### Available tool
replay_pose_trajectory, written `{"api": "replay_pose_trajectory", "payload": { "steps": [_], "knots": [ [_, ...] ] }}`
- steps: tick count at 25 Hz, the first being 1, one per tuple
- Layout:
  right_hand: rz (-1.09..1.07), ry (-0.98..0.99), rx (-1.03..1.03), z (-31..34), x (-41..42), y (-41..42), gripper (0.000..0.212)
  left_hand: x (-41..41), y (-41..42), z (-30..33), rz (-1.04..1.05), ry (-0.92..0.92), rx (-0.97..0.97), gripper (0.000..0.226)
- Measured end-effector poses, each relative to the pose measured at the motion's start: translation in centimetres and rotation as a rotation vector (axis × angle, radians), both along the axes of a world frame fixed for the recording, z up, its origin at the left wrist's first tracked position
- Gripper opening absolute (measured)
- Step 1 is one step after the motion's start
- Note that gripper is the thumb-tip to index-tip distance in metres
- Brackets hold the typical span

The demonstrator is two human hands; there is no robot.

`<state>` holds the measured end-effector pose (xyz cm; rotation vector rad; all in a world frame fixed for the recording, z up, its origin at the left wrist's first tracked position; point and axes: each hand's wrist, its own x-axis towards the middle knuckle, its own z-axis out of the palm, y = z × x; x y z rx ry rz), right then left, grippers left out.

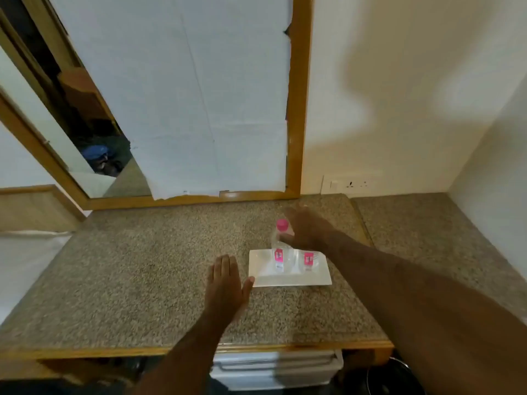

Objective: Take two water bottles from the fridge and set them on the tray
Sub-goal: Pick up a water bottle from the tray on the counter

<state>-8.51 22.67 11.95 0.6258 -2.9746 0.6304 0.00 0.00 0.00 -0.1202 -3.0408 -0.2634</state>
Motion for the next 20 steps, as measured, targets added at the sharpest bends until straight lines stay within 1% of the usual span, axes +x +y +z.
{"api": "replay_pose_trajectory", "payload": {
  "steps": [1, 2, 4, 6, 9, 13, 17, 20],
  "knots": [
    [0.003, -0.043, 0.034, -0.5, -0.5, -0.2, 0.045, 0.7, 0.0, -1.5, 0.020, -0.066, 0.003, 0.076],
    [0.007, -0.061, 0.069, -0.5, -1.0, -0.4, 0.045, 1.1, 0.2, -2.5, 0.007, -0.089, 0.007, 0.077],
    [-0.037, -0.071, 0.148, -0.9, -1.9, -0.5, 0.044, 2.7, 0.4, -5.0, -0.010, -0.159, -0.044, 0.078],
    [-0.056, -0.052, 0.207, -1.3, -2.3, -0.7, 0.040, 3.5, 0.7, -6.6, -0.025, -0.190, -0.032, 0.079],
    [-0.059, -0.045, 0.175, -2.0, -2.3, -0.6, 0.031, 4.0, 0.9, -7.8, -0.062, -0.233, -0.022, 0.081],
    [-0.035, -0.026, 0.160, -0.6, -2.2, -0.7, 0.023, 4.5, 0.9, -8.3, -0.075, -0.247, 0.003, 0.081],
    [0.023, 0.007, 0.084, 4.1, -1.6, 0.4, 0.026, 4.8, 1.6, -7.9, -0.119, -0.245, -0.015, 0.077],
    [0.088, -0.042, 0.000, 8.6, 0.0, 2.3, 0.033, 5.7, 3.9, -7.6, -0.173, -0.291, -0.081, 0.076]
  ]
}}
